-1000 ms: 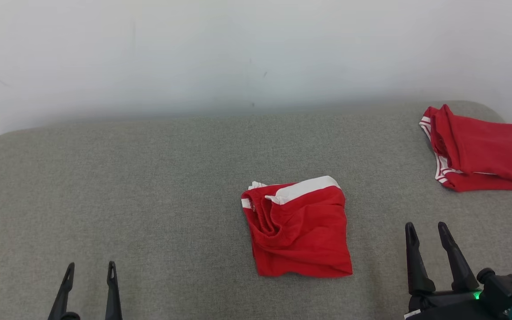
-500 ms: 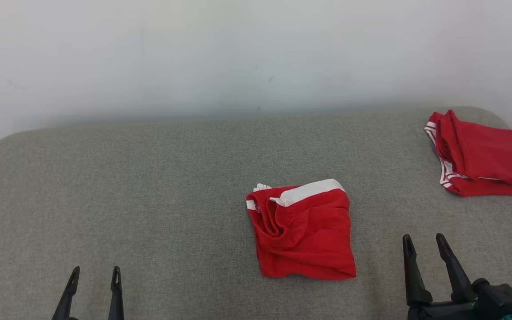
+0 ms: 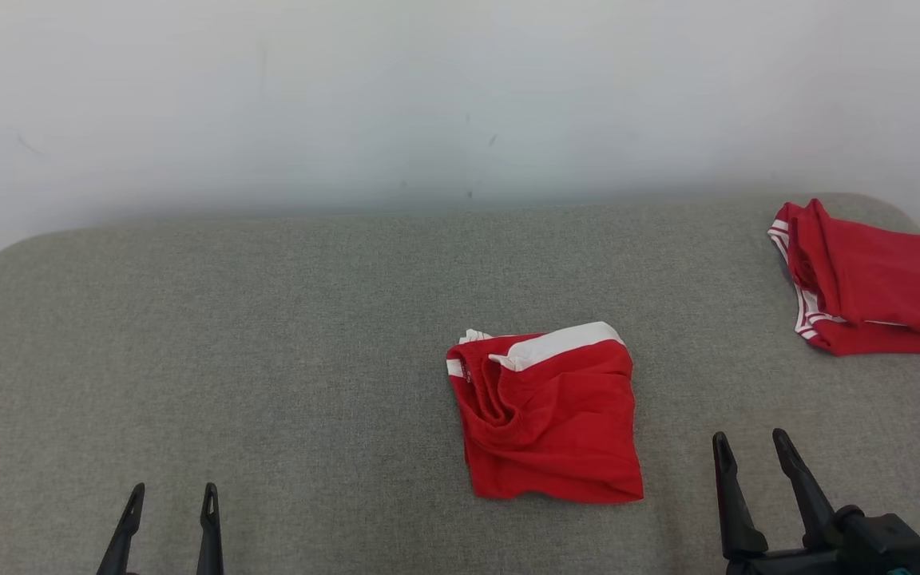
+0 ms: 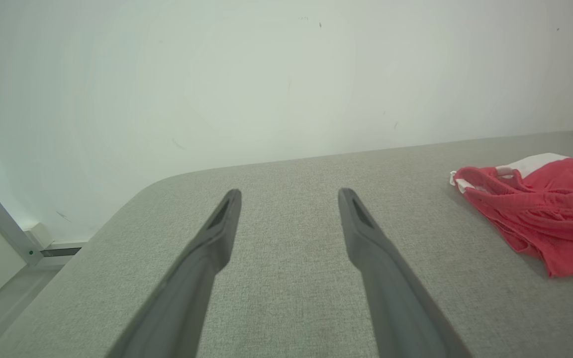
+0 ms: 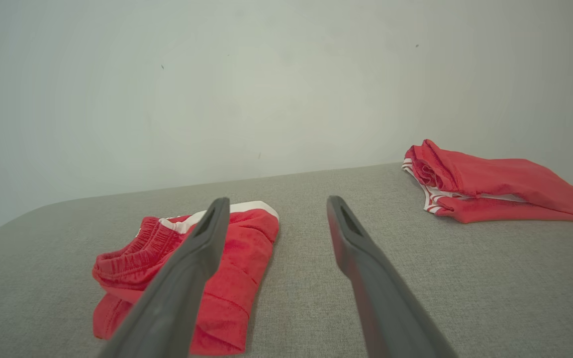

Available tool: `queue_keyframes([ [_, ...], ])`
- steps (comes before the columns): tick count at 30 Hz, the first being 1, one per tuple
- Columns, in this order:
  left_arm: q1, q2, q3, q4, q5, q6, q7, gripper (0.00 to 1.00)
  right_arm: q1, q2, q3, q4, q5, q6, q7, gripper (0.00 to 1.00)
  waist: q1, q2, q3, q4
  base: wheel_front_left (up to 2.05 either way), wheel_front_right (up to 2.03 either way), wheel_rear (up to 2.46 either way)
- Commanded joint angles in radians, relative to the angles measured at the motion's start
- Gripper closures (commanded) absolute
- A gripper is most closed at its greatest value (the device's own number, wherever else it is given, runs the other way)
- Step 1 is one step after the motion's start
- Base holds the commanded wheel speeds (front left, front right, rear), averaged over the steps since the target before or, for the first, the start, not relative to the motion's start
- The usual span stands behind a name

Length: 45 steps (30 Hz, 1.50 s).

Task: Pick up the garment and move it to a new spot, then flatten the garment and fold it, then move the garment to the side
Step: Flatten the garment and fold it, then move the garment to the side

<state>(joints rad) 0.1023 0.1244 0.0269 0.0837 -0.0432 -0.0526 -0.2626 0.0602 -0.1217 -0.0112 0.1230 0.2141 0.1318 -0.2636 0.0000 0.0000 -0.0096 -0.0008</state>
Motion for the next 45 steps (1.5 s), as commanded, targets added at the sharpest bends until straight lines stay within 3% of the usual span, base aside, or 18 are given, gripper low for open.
queue_keyframes([
  [1, 0.006, -0.002, 0.001, 0.002, 0.008, 0.000, -0.003, 0.00, 0.003, -0.001, 0.003, 0.001, -0.010, -0.003, -0.001, 0.00, 0.0000, 0.0000, 0.000, 0.000, 0.00, 0.00, 0.00],
  [45, 0.003, -0.012, -0.003, 0.013, 0.012, 0.003, -0.003, 0.00, -0.051, -0.022, 0.033, 0.053, -0.010, -0.003, -0.001, 0.00, 0.0000, 0.0000, -0.001, 0.014, 0.00, 0.00, 0.00],
])
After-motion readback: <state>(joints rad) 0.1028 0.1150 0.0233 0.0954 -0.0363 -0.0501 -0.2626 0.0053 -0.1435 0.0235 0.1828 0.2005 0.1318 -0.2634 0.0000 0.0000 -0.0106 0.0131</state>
